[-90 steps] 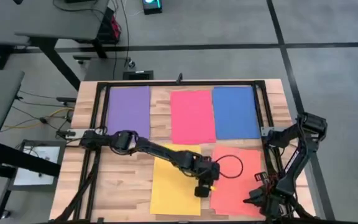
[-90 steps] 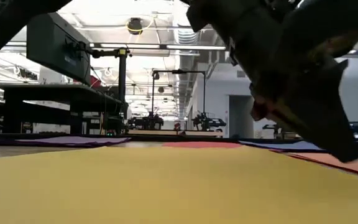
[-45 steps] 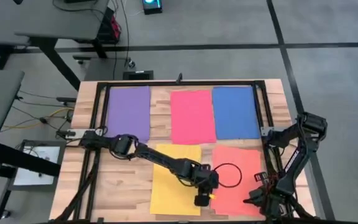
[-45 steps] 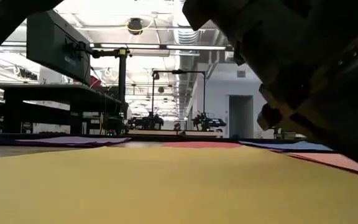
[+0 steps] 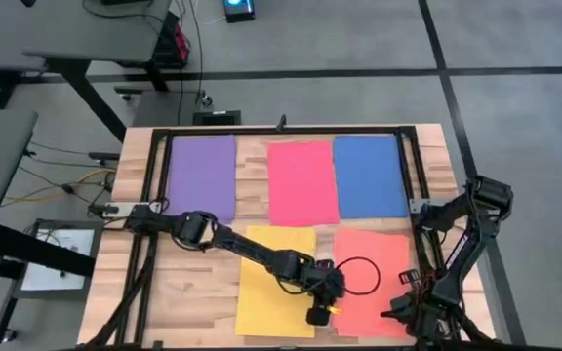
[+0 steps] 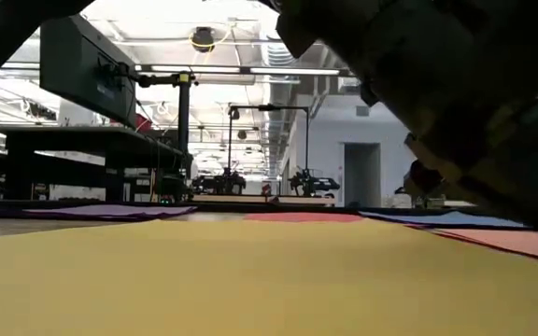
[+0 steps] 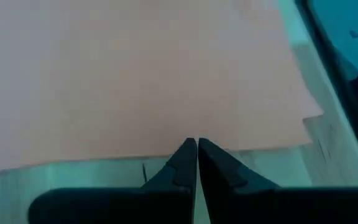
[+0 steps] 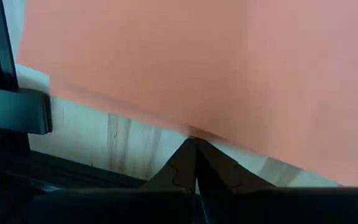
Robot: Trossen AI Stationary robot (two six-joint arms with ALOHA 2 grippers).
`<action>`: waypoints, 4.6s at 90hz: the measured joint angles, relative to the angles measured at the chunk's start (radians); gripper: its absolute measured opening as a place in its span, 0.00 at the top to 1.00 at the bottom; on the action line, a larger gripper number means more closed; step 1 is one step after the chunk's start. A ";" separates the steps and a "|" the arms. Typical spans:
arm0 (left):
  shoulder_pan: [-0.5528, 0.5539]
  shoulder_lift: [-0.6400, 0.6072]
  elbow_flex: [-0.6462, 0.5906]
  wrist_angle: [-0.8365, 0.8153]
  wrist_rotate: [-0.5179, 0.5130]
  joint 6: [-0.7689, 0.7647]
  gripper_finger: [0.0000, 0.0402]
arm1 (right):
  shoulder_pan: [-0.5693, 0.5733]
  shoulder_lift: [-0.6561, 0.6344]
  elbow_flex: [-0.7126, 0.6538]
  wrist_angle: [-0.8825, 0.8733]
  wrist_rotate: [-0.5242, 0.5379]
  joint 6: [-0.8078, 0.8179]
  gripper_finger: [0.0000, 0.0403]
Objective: Organize paper
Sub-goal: Stack the orange paper on top of the orange paper
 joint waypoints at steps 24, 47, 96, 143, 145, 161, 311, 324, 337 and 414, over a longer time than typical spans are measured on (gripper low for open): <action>-0.011 0.018 0.001 0.060 -0.010 -0.016 1.00 | -0.008 0.000 0.000 0.006 0.025 -0.002 1.00; -0.010 0.018 0.001 0.170 -0.013 0.088 1.00 | -0.008 0.000 0.000 0.005 0.056 -0.016 1.00; -0.035 -0.099 0.026 -0.239 -0.050 0.201 1.00 | 0.017 -0.001 0.000 0.006 0.078 -0.002 1.00; -0.037 -0.002 0.019 -0.107 0.105 0.051 1.00 | 0.024 -0.001 -0.001 0.013 0.080 0.047 1.00; -0.037 -0.002 0.019 -0.104 0.104 0.052 1.00 | 0.024 -0.001 -0.001 0.013 0.081 0.047 1.00; -0.037 -0.001 0.019 -0.065 0.097 0.080 1.00 | 0.018 0.000 -0.001 0.015 0.080 0.047 1.00; -0.024 0.008 0.048 -0.089 0.077 0.092 1.00 | 0.021 -0.075 0.082 -0.101 0.047 0.127 1.00; 0.004 -0.084 0.048 -0.228 -0.016 0.126 1.00 | 0.019 -0.088 0.104 -0.100 0.136 0.200 1.00; 0.047 -0.183 0.049 -0.364 -0.024 0.106 1.00 | 0.000 -0.088 0.106 -0.078 0.153 0.306 1.00; -0.029 -0.295 0.005 -0.329 -0.088 -0.044 1.00 | -0.700 -0.510 -0.393 0.030 0.532 0.955 1.00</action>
